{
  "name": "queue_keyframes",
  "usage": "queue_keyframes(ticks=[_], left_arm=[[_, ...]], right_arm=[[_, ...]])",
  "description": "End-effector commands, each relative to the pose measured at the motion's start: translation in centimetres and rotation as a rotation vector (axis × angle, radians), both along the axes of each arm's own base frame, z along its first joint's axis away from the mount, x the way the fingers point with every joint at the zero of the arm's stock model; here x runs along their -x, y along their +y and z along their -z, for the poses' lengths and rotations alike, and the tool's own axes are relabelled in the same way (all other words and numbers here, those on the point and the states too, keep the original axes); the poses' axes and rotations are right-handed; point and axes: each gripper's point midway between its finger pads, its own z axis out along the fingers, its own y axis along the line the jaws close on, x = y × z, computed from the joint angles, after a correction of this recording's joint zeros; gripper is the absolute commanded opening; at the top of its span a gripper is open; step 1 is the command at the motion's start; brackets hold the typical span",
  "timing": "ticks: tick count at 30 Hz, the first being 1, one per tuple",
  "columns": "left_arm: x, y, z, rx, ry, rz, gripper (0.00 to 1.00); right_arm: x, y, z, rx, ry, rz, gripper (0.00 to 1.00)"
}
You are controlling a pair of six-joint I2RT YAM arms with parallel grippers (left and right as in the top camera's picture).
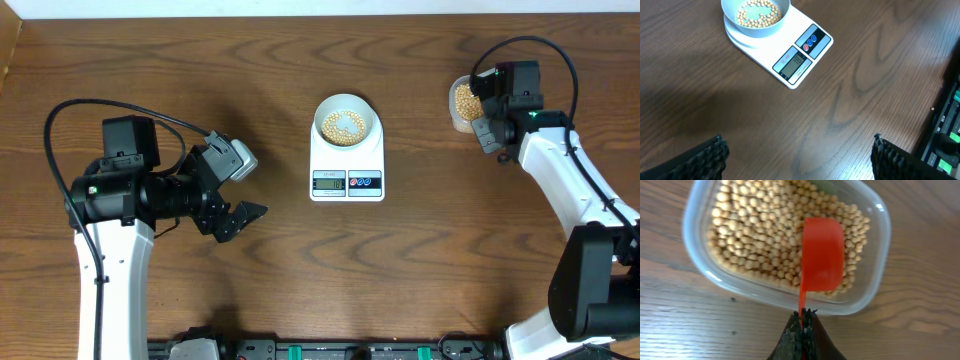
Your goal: Scoop item into bowl and weigh 50g on scale
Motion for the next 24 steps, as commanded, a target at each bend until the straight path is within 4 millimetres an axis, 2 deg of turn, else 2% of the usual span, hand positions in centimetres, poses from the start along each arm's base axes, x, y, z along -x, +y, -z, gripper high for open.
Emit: queue_keyframes(ticks=[1, 9, 18, 24], left_arm=[[-0.2, -0.2, -1.1, 0.007, -0.040, 0.017, 0.93], [-0.2, -0.2, -1.1, 0.006, -0.041, 0.017, 0.93], [-0.2, -0.2, -1.1, 0.006, -0.041, 0.017, 0.93], [-0.2, -0.2, -1.1, 0.006, -0.041, 0.017, 0.93]], right_arm=[[0.0, 2.5, 0.9, -0.151, 0.017, -0.009, 0.01], [0.1, 4.5, 1.0, -0.317, 0.014, 0.043, 0.01], [0.1, 3.6, 1.0, -0.465, 0.004, 0.216, 0.01], [0.1, 3.6, 0.6, -0.626, 0.022, 0.240, 0.01]])
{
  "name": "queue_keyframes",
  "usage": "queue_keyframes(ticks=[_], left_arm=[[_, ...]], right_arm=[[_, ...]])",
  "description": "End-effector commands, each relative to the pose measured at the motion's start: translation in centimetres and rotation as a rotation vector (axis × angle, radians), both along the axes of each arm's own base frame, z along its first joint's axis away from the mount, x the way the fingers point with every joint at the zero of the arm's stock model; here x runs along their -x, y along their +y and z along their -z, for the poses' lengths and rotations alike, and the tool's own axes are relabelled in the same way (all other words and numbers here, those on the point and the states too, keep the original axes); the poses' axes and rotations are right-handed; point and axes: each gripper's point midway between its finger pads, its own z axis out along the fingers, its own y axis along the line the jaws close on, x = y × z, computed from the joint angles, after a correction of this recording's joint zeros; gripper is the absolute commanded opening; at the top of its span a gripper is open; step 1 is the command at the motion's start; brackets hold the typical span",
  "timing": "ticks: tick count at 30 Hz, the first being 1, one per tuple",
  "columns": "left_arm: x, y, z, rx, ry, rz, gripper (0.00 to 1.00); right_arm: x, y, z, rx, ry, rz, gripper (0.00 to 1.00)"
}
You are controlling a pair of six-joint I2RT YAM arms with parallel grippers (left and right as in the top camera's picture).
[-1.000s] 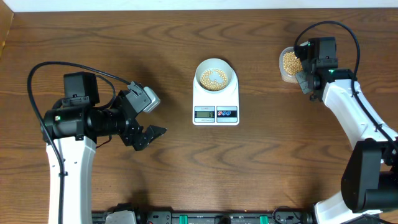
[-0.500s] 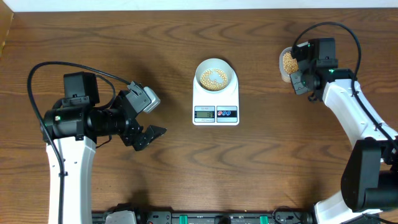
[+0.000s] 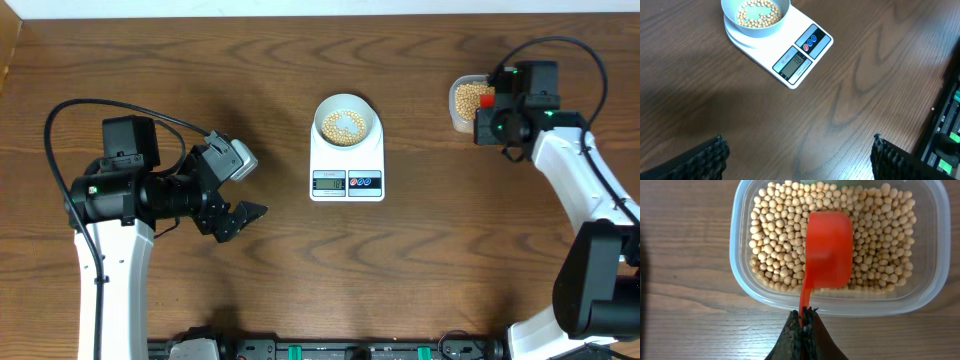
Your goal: Scoop item into bowl and weigh 50g on scale
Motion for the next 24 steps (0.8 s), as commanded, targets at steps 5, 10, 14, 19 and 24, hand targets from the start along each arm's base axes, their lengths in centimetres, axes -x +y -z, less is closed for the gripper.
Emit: queue_keyframes(ticks=[5, 10, 14, 19, 24], left_arm=[[-0.2, -0.2, -1.1, 0.007, -0.040, 0.016, 0.93], [-0.2, -0.2, -1.1, 0.007, -0.040, 0.016, 0.93], [-0.2, -0.2, -1.1, 0.007, -0.040, 0.016, 0.93], [-0.2, -0.2, -1.1, 0.007, -0.040, 0.016, 0.93], [-0.2, -0.2, -1.1, 0.007, -0.040, 0.016, 0.93]], right_arm=[[0.6, 1.1, -0.2, -0.289, 0.036, 0.032, 0.01], [0.7, 0.0, -0.5, -0.374, 0.044, 0.096, 0.01], [0.8, -0.7, -0.8, -0.443, 0.048, 0.150, 0.01], [0.8, -2.1, -0.9, -0.497, 0.058, 0.248, 0.01], [1.0, -3.2, -1.0, -0.549, 0.064, 0.308, 0.01]])
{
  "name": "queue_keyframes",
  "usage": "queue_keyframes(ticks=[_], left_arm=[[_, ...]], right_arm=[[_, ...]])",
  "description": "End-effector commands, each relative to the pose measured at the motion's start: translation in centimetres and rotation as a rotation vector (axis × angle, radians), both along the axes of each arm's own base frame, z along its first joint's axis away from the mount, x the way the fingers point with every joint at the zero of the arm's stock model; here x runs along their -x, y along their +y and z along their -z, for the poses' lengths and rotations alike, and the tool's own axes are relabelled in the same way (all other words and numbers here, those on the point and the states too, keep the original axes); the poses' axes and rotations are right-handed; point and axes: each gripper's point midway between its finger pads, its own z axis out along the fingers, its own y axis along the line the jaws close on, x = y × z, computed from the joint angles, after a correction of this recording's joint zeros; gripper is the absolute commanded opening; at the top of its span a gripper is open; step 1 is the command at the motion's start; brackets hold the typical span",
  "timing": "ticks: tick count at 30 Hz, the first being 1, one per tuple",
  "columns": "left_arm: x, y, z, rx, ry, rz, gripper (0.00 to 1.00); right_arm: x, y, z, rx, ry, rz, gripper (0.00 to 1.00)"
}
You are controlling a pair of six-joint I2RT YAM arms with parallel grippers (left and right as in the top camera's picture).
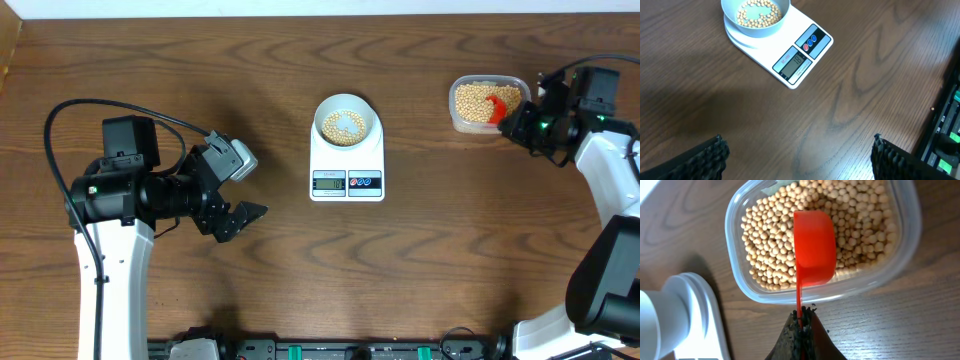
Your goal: Scoop item into bowl and weigh 50g on scale
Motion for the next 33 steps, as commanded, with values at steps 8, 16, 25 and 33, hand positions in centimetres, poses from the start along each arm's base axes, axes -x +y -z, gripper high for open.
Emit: queue_keyframes(ticks=[8, 16, 25, 33], left_arm=[[-0.2, -0.2, -1.1, 0.007, -0.040, 0.017, 0.93], [-0.2, -0.2, -1.1, 0.007, -0.040, 0.017, 0.93], [-0.2, -0.2, -1.1, 0.007, -0.040, 0.017, 0.93], [-0.2, -0.2, -1.1, 0.007, -0.040, 0.017, 0.93]], right_arm=[[0.7, -1.5, -0.5, -0.161, 0.009, 0.065, 0.01], [1.3, -2.2, -0.5, -0.243, -0.006, 0.073, 0.01], [1.0, -2.0, -1.7, -0.306, -0.068, 0.028, 0.01], [1.2, -2.5, -2.4, -0.350, -0.096, 0.020, 0.01]])
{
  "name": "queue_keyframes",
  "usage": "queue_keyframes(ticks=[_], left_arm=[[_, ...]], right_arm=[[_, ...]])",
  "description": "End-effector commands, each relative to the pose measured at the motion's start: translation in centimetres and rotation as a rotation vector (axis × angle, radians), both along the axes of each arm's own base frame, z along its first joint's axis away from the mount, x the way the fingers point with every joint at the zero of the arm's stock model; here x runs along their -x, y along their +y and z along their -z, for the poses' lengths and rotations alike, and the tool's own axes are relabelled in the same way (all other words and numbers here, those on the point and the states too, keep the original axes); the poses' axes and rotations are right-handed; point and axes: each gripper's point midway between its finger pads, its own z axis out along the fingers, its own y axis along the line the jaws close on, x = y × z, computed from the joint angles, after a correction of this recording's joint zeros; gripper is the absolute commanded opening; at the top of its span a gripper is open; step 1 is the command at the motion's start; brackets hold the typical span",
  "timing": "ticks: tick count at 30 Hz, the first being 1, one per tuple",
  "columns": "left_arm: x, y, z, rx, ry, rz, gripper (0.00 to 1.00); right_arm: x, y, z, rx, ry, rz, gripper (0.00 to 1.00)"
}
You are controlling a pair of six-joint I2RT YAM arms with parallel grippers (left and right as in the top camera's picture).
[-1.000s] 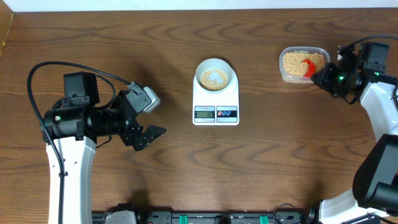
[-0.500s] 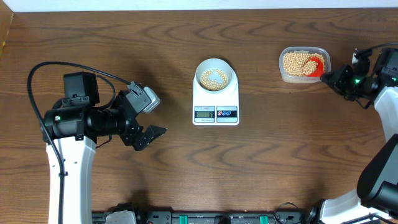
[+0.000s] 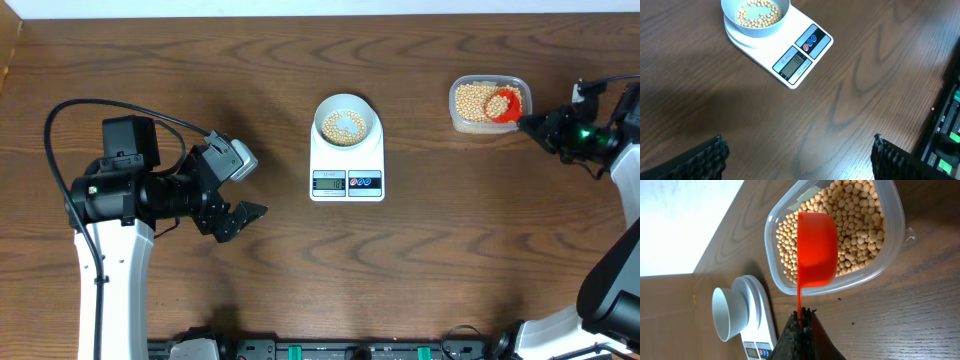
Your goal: Scoop item into bowl and weigh 50g on scale
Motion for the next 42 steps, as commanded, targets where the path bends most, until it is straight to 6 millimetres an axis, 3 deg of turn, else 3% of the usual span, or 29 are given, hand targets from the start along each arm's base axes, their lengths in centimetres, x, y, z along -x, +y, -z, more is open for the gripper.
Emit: queue_keyframes(ticks=[1, 17, 25, 42], left_arm=[[-0.2, -0.2, -1.1, 0.007, -0.040, 0.017, 0.93], [-0.2, -0.2, -1.1, 0.006, -0.040, 0.017, 0.93], [-0.2, -0.2, -1.1, 0.007, -0.040, 0.017, 0.93], [-0.2, -0.2, -1.1, 0.007, -0.040, 0.017, 0.93]], right_arm=[[0.4, 0.0, 0.0, -0.040, -0.015, -0.019, 0.01], [-0.1, 1.9, -3.1, -0.175, -0.148, -0.117, 0.01], [-0.6, 3.4, -3.6, -0.187, -0.169, -0.154, 0.01], [-2.2, 13.3, -5.7, -0.240, -0.219, -0.340, 0.01]])
